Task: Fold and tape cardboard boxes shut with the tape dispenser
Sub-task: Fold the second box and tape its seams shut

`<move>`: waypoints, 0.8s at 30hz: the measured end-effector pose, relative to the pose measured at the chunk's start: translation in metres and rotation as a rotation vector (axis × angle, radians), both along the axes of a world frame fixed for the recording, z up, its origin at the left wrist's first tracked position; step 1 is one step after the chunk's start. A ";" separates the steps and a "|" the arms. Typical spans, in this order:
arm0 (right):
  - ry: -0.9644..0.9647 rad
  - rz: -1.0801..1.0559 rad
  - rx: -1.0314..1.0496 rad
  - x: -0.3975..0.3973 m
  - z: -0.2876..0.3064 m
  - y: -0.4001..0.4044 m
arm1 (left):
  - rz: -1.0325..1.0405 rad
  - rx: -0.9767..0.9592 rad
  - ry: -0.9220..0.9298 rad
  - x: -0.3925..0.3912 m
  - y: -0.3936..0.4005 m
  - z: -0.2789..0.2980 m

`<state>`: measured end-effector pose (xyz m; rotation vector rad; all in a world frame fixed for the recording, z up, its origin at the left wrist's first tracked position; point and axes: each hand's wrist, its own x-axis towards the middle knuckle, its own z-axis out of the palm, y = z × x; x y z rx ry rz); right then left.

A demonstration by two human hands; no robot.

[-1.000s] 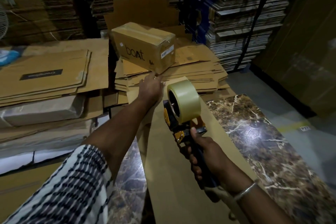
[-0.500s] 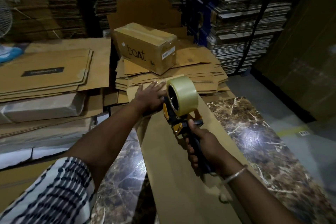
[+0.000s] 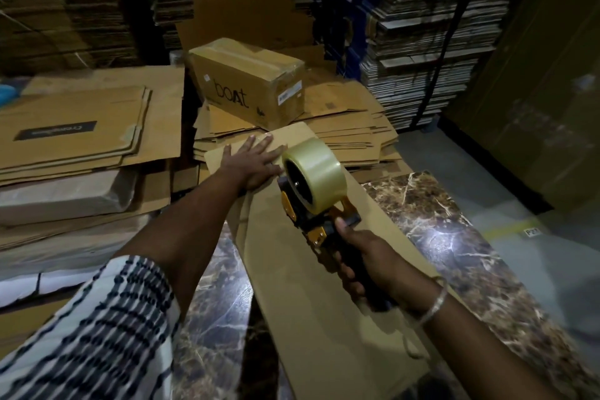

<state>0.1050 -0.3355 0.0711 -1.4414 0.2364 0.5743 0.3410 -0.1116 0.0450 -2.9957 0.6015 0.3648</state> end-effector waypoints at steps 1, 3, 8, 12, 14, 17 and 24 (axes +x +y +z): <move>-0.005 0.003 0.000 -0.012 -0.001 -0.007 | 0.002 -0.017 -0.006 0.000 0.000 -0.001; 0.005 -0.009 -0.005 -0.033 -0.002 -0.015 | 0.011 -0.043 -0.010 0.002 0.000 -0.003; 0.056 -0.010 0.009 -0.043 0.001 -0.015 | 0.083 -0.078 -0.129 -0.018 -0.010 -0.003; 0.078 -0.022 0.022 -0.042 0.000 -0.014 | -0.127 -0.295 -0.137 -0.069 -0.024 -0.011; 0.079 -0.021 0.009 -0.041 -0.003 -0.012 | -0.208 -0.200 -0.081 -0.080 -0.023 -0.013; 0.079 -0.025 -0.002 -0.036 -0.005 -0.012 | -0.175 -0.066 -0.030 -0.074 -0.019 -0.012; 0.070 0.005 -0.028 0.010 -0.002 -0.003 | -0.094 0.032 -0.029 -0.037 -0.012 -0.006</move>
